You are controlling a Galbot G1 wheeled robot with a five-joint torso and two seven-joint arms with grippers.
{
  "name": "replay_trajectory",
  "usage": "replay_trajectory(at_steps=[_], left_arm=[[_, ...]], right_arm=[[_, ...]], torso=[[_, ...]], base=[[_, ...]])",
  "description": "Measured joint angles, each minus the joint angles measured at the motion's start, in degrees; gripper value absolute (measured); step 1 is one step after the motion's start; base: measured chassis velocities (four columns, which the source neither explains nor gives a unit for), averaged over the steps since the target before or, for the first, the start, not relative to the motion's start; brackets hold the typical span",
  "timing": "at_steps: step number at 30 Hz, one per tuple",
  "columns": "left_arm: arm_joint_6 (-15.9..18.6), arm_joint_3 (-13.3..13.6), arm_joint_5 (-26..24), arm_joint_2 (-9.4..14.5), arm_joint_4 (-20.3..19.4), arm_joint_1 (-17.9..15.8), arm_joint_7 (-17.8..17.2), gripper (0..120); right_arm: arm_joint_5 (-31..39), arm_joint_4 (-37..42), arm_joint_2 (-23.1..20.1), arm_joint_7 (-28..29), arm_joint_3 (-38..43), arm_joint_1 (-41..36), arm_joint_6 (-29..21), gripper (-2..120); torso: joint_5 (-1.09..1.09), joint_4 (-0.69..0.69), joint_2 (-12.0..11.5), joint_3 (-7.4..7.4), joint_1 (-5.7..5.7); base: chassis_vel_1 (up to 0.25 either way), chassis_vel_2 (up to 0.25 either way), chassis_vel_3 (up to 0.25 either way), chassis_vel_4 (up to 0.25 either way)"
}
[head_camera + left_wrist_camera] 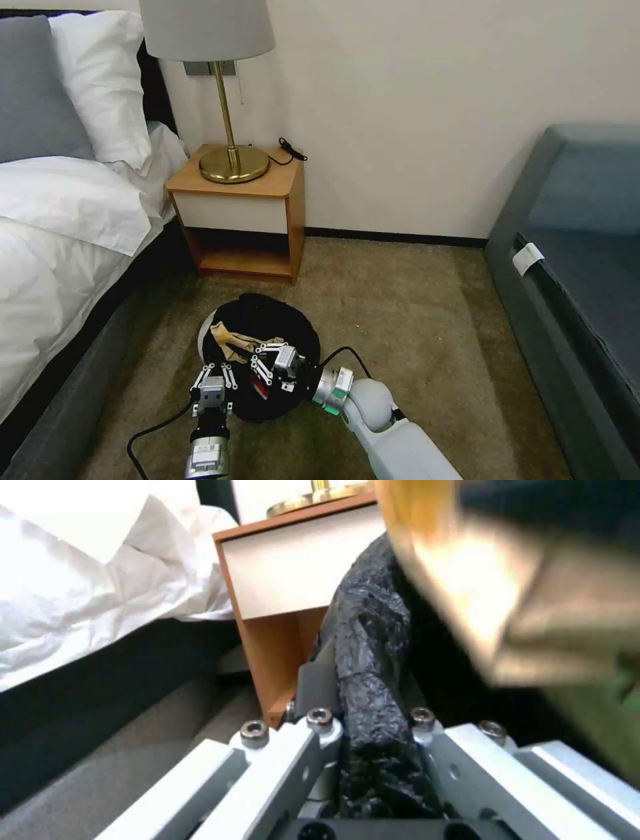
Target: Pick up the trash bin, then pick up the garbage on the floor and place it into the trash bin.
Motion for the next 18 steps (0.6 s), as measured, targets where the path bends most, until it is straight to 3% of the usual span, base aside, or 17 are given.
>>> replay_trajectory(at_steps=[12,18], left_arm=[[0.3,-0.2,-0.4,0.1,-0.1,-0.3,-0.2,4],[0.3,-0.3,-0.4,0.1,-0.1,-0.1,-0.2,4]], right_arm=[[-3.0,-5.7,1.6,3.7,0.1,1.5,2.7,0],[-3.6,-7.0,1.8,4.6,0.2,1.7,2.9,17]], torso=[[0.00,0.00,0.0,0.00,0.00],[0.00,0.00,0.0,0.00,0.00]], base=[[0.000,0.000,0.000,0.000],[0.000,0.000,0.000,0.000]])
